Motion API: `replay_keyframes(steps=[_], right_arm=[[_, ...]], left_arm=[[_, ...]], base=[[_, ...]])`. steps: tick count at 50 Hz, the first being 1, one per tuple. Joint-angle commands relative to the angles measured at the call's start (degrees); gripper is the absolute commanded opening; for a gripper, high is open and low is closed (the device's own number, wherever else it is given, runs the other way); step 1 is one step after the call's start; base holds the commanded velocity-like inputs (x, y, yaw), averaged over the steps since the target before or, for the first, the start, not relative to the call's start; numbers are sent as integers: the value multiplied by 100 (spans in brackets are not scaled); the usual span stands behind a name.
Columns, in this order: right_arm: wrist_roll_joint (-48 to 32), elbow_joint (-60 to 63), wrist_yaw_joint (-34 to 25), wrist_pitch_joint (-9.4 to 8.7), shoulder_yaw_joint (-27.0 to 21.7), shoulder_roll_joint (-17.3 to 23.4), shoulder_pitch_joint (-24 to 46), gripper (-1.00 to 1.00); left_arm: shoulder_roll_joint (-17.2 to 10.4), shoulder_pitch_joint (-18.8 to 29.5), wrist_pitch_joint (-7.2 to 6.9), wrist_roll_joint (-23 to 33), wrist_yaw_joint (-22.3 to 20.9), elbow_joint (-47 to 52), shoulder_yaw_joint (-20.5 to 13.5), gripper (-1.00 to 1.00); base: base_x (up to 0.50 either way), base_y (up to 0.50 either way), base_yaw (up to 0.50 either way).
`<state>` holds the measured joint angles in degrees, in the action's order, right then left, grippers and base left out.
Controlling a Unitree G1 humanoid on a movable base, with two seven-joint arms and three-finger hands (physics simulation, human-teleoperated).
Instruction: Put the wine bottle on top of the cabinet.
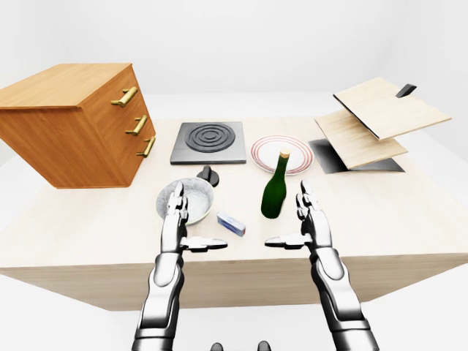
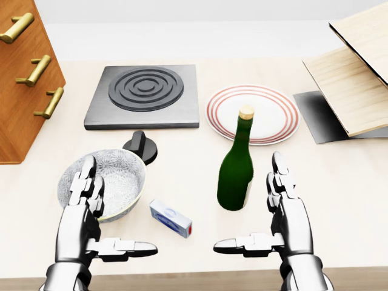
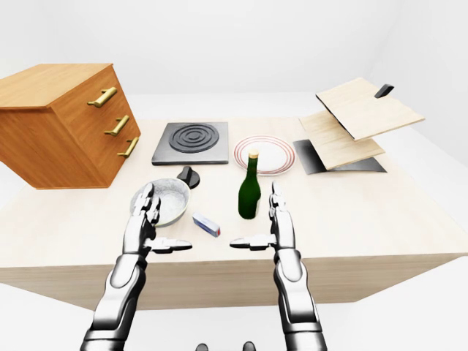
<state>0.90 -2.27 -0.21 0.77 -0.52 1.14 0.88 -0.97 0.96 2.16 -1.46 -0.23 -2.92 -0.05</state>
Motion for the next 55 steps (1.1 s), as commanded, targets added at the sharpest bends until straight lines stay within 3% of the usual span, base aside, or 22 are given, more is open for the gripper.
replay_keyframes(steps=[1, 6, 9, 10, 12, 13, 25, 31, 41, 44, 46, 47, 52, 55], right_arm=[[-208, 423, -138, -147, -97, 83, -157, 100], [-259, 826, -209, -491, -185, 62, -160, 100], [-294, 972, -227, -577, -203, 63, -162, 100], [-337, 1074, -222, -577, -211, 74, -160, 100], [-353, 1289, -241, -577, -239, 80, -162, 100], [-380, 1517, -253, -577, -248, 89, -186, 100], [-701, 3522, -469, -577, -209, 13, -771, 100], [-865, 4227, -587, -577, -165, -19, -893, 100], [-1373, 6085, -748, -577, 226, -58, -1406, 100], [-1573, 6223, -914, -577, 456, -313, -1747, 100], [-1864, 6226, -1109, -577, 520, -589, -1939, 100], [-2053, 6226, -1304, -577, 577, -838, -2124, 100], [-2906, 6227, -2380, -577, 757, -2114, -2755, 100], [-3124, 6227, -2846, -577, 755, -2114, -2955, 100]], left_arm=[[-111, -100, 12, 103, -194, 145, -131, 100], [-88, -72, -145, 182, -243, 361, -246, 100], [-99, -69, -308, 162, -286, 521, -285, 100], [-108, -62, -426, 148, -301, 640, -308, 100], [-119, -87, -531, 153, -336, 832, -326, 100], [-124, -116, -704, 160, -348, 1076, -333, 100], [-139, -611, -716, -49, -737, 2964, -647, 100], [-128, -615, -716, -225, -865, 3763, -906, 100], [-7, -951, -716, -1000, -1164, 5891, -1800, 100], [71, -1101, -716, -1311, -1332, 6271, -2153, 100], [-83, -1243, -716, -1644, -1207, 6290, -2291, 100], [-337, -1424, -716, -2090, -979, 6290, -2419, 100], [-1660, -2262, -716, -3408, 166, 6290, -2411, 100], [-1985, -2491, -716, -3605, 447, 6291, -2363, 100]], base=[[0, 0, 0], [0, 0, 0], [0, 0, 0], [0, 0, 0], [0, 0, 0], [0, 0, 0], [0, 0, 0], [0, 0, 0], [0, 0, 0], [0, 0, 0], [0, 0, 0], [0, 0, 0], [0, 0, 0], [0, 0, 0]])
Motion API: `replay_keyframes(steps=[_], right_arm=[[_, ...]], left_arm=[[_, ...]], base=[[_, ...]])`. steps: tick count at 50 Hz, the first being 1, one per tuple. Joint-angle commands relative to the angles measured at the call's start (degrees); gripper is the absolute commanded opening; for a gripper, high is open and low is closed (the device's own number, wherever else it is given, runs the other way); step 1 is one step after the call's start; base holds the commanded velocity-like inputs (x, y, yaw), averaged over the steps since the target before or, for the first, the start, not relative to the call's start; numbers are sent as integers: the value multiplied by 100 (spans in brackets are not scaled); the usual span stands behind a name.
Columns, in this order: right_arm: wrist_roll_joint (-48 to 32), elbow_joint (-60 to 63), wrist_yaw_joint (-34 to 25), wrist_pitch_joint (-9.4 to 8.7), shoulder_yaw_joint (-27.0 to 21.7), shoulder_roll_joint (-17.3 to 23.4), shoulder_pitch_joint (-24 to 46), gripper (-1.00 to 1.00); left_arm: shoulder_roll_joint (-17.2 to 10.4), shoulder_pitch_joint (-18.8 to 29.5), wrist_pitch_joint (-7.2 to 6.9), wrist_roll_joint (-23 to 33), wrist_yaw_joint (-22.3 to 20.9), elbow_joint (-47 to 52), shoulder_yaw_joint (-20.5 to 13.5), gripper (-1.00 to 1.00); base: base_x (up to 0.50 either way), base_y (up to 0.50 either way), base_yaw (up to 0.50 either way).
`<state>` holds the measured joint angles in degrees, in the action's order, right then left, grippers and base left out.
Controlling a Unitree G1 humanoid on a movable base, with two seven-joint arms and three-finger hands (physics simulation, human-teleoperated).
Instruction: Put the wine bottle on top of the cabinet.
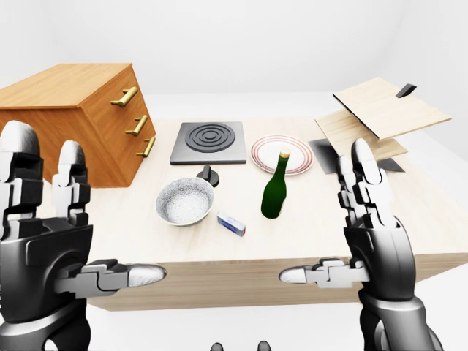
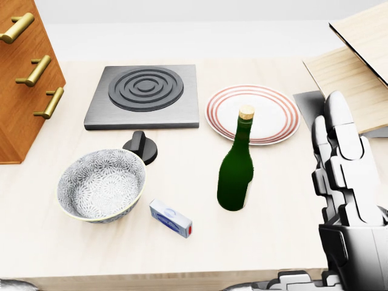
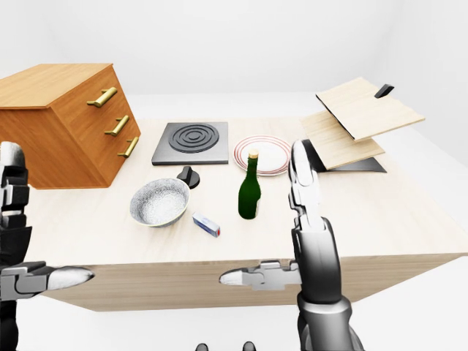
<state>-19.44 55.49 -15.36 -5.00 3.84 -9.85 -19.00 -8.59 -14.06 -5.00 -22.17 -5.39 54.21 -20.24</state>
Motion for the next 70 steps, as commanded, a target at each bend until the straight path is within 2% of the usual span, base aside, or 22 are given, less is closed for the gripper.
replay_keyframes(steps=[1, 5, 10, 12, 14, 16, 30, 31, 33, 38, 39, 40, 41, 43, 46, 60, 65, 70], right_arm=[[-1123, 451, -1446, 26, 295, -1015, -992, 100], [-1090, 451, -1760, 302, 180, -1015, -1084, 100], [-1066, 451, -1903, 358, 89, -1015, -1064, 100], [-1066, 451, -1899, 361, 80, -1015, -1064, 100], [-1028, 451, -1875, 326, 41, -1015, -1033, 100], [-1035, 451, -1853, 286, 45, -1015, -1008, 100], [-974, 451, -1835, 251, -72, -1015, -959, 100], [-957, 451, -1815, 171, -120, -1015, -898, 100], [-942, 451, -1754, 128, -125, -1015, -885, 100], [-947, 451, -1807, 295, -145, -1015, -930, 100], [-911, 451, -1838, 277, -158, -1015, -933, 100], [-815, 451, -1846, 345, -168, -1015, -957, 100], [-845, 451, -1824, 306, -200, -1015, -944, 100], [-995, 451, -1818, 371, -275, -1015, -918, 100], [-1271, 451, -1840, 673, -337, -1015, -954, 100], [-1209, 451, -1825, 493, -262, -1015, -960, 100], [-801, 451, -1629, 360, -268, -1015, -1001, 100], [-667, 451, -1527, 412, -256, -1015, -1125, 100]], left_arm=[[-1255, -996, 0, -1565, 996, 578, -348, 100], [-1241, -996, 0, -1589, 983, 578, -374, 100], [-1252, -1115, 0, -1511, 965, 578, -263, 100], [-793, -1169, 0, -1132, 588, 579, -154, 100], [-1104, -1097, 0, -1454, 818, 578, -307, 100], [-1180, -1131, 0, -1481, 893, 578, -296, 100], [-1305, -1091, 0, -1581, 1034, 578, -309, 100], [-1295, -1108, 0, -1586, 1013, 578, -321, 100], [-1309, -1104, 0, -1636, 1022, 578, -359, 100], [-1247, -1055, 0, -1587, 986, 578, -351, 100], [-1219, -1057, 0, -1562, 967, 578, -330, 100], [-1197, -1031, 0, -1549, 954, 579, -323, 100], [-1161, -1011, 0, -1526, 926, 579, -315, 100], [-1168, -1009, 0, -1543, 926, 578, -335, 100], [-1163, -1041, 0, -1546, 913, 578, -335, 100], [-1047, -1046, 0, -1472, 826, 578, -296, 100], [-924, -1022, 0, -1374, 716, 578, -283, 100], [-894, -1028, 0, -1350, 689, 578, -262, 100]], base=[[0, 0, 0], [30, 0, 0], [50, 0, 0], [50, 0, 0], [50, 0, 0], [50, 0, 0], [50, 0, 0], [50, 0, 0], [50, 0, 0], [50, 0, 0], [50, 0, 0], [0, 0, 0], [0, 0, 0], [0, 0, 0], [-1, 33, 0], [0, 50, 0], [0, 40, 0], [0, 0, 0]])
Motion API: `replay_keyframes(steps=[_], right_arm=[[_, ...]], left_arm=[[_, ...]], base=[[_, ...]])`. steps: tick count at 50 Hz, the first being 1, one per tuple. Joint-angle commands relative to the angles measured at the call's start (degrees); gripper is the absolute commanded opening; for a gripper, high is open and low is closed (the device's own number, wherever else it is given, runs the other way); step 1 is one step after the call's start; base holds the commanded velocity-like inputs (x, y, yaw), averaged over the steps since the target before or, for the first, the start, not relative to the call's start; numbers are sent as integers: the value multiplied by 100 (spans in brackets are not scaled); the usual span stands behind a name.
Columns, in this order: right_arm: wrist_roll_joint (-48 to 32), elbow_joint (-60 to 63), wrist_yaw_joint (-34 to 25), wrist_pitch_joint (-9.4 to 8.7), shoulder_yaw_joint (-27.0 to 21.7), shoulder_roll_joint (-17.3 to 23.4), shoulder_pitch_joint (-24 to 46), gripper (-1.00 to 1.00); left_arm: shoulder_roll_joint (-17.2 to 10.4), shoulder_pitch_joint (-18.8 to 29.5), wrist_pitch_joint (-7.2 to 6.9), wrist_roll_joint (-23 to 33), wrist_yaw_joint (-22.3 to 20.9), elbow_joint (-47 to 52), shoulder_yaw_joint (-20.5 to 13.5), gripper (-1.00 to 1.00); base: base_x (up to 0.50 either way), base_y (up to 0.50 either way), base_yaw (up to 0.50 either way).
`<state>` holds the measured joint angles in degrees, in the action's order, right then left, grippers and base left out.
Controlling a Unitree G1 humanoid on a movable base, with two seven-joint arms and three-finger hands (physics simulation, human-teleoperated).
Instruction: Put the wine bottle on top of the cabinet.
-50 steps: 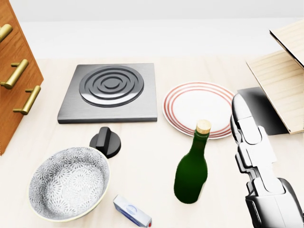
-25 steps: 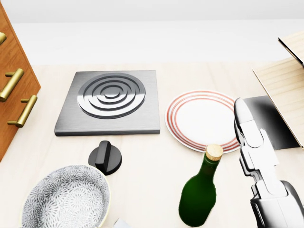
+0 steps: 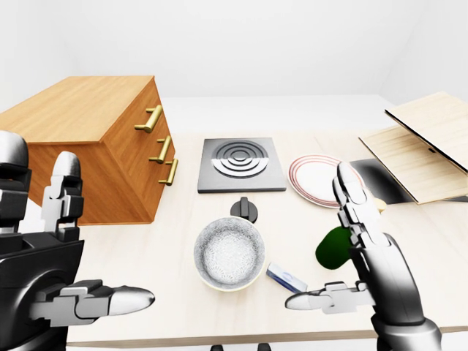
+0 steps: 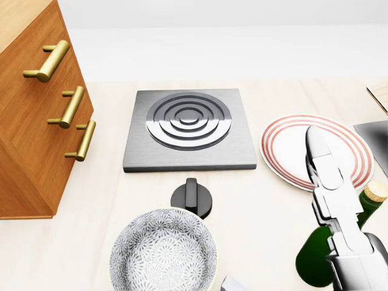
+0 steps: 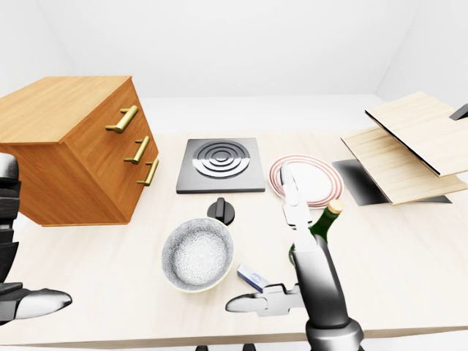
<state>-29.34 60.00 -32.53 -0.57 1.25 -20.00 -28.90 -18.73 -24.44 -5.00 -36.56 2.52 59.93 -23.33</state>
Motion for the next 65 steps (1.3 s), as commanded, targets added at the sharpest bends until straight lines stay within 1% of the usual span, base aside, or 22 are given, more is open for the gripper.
replay_keyframes(steps=[1, 4, 8, 12, 15, 19, 20, 22, 24, 26, 29, 32, 34, 37, 44, 48, 51, 55, 59, 60, 62, 65], right_arm=[[339, 0, 208, -56, 30, 0, -153, 100], [398, 0, 259, -25, 82, 0, -209, 100], [438, 0, 289, -9, 16, 0, -175, 100], [601, 0, 330, -122, 23, 0, -229, 100], [799, 0, 356, -85, -104, 0, -290, 100], [1245, 0, 321, 148, -463, 0, -533, 100], [1482, 0, 358, 246, -635, 0, -677, 100], [1863, 0, 571, 320, -782, 83, -863, 100], [2367, 0, 955, 505, -974, 574, -1183, 100], [2836, 0, 1546, 557, -1055, 1236, -1435, 100], [3447, -2, 2542, 557, -1110, 2364, -1797, 100], [4033, -2, 3323, 557, -1305, 3241, -2236, 100], [4245, -2, 3644, 557, -1393, 3587, -2526, 100], [4380, -2, 3824, 557, -1466, 3772, -2776, 100], [4842, -1, 3507, 557, -1998, 3461, -3130, 100], [5098, -1, 3237, 557, -2312, 3203, -3089, 100], [5130, -1, 2910, 557, -2496, 2834, -2904, 100], [5297, 0, 2317, 557, -3162, 2238, -2151, 100], [5204, 0, 1815, -251, -3708, 1789, -1370, 100], [4577, -1087, 1756, -443, -3737, 1904, -13, 100], [4207, -1119, 1160, -443, -4113, 1441, 425, 100], [3959, -1154, 684, -443, -4436, 1084, 704, 100]], left_arm=[[140, 17, 0, 115, -114, 7, 67, 100], [216, 11, 0, 217, -181, 7, 122, 100], [181, 11, 0, 72, -182, 7, 18, 100], [191, -10, 0, 90, -190, 6, 40, 100], [115, -33, 0, 30, -138, 6, 40, 100], [178, 2, 0, 75, -179, 7, 49, 100], [218, 2, 0, 122, -210, 7, 72, 100], [256, 13, 0, 138, -245, 7, 57, 100], [265, 8, 0, 122, -257, 7, 32, 100], [271, 4, 0, 129, -251, 7, 44, 100], [273, 9, 0, 156, -236, 7, 88, 100], [354, 110, 0, 264, -277, 7, 114, 100], [388, 106, 0, 292, -309, 7, 115, 100], [391, 47, 0, 301, -333, 7, 128, 100], [472, 108, 0, 353, -395, 7, 113, 100], [535, 72, 0, 424, -469, 7, 147, 100], [570, 103, 0, 448, -500, 7, 141, 100], [611, 124, 0, 456, -544, 7, 106, 100], [622, 103, 0, 480, -557, 7, 132, 100], [713, 115, 0, 534, -629, 7, 116, 100], [826, 145, 0, 604, -736, 7, 86, 100], [1033, 241, 0, 796, -919, 7, 79, 100]], base=[[0, 0, 0], [5, 0, 0], [45, 0, 0], [34, 0, 0], [0, 0, 0], [0, 0, 0], [0, 0, 0], [0, 0, 0], [0, 0, 0], [0, 0, 0], [0, 0, 0], [0, 0, 0], [0, 0, 0], [0, 0, 0], [0, 0, 0], [0, 0, 0], [0, 0, 0], [0, 0, 0], [0, 0, 0], [0, 0, 0], [0, 0, 0], [0, 0, 0]])
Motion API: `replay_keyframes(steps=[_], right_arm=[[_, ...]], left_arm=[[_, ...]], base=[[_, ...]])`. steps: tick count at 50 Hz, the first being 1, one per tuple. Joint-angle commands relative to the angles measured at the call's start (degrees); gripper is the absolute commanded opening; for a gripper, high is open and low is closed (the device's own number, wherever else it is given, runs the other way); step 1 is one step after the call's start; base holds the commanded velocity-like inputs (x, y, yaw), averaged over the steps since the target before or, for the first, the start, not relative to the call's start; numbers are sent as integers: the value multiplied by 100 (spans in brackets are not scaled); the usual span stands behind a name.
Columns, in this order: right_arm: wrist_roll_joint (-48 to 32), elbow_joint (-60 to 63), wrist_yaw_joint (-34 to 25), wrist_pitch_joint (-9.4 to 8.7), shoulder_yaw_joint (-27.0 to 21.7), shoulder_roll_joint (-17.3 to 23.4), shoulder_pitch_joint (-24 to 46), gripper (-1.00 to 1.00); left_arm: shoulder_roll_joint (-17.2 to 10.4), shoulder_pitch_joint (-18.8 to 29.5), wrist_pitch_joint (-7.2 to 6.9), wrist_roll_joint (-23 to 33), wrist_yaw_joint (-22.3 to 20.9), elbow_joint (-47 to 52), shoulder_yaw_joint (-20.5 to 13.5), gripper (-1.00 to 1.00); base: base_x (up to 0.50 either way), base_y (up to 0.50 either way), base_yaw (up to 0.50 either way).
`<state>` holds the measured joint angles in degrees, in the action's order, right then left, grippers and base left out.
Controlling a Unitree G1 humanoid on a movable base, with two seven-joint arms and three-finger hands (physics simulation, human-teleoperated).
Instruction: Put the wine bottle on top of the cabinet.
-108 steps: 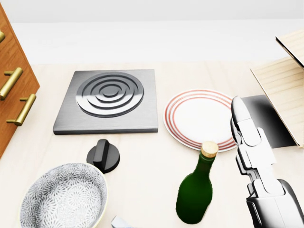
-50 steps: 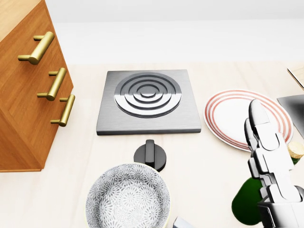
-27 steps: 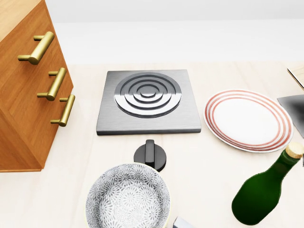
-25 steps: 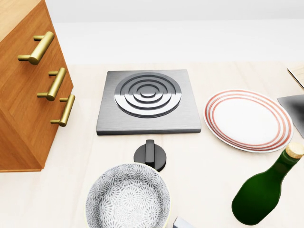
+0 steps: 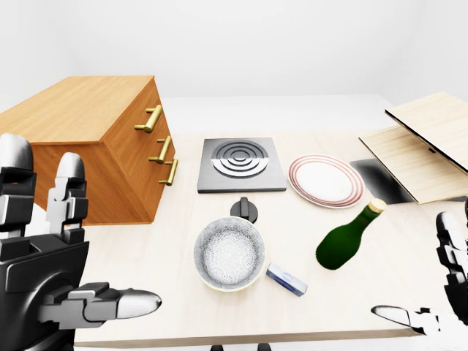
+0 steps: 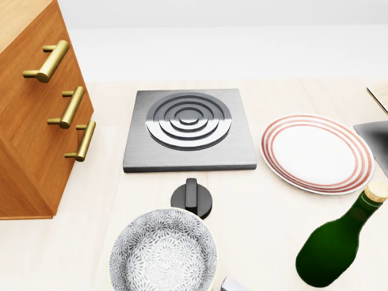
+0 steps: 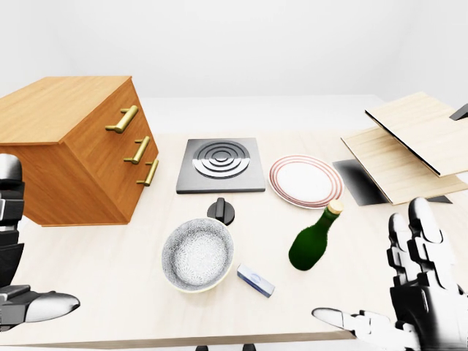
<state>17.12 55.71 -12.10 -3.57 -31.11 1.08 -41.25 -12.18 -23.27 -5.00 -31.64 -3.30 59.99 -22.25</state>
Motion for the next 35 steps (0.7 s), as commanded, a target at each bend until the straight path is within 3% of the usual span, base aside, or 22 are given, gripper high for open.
replay_keyframes(steps=[1, 8, 35], right_arm=[[-718, -725, -1439, -143, -1267, -1081, 1992, 100], [-899, -861, -1579, -143, -1319, -1189, 2175, 100], [-1039, -1288, -1270, -143, -894, -968, 2266, 100]], left_arm=[[400, 160, 0, 309, -364, 0, -61, 100], [342, 133, 0, 211, -322, 0, -111, 100], [581, 188, 0, 387, -566, 0, -143, 100]], base=[[0, 0, 0], [0, 0, 0], [0, 0, 0]])
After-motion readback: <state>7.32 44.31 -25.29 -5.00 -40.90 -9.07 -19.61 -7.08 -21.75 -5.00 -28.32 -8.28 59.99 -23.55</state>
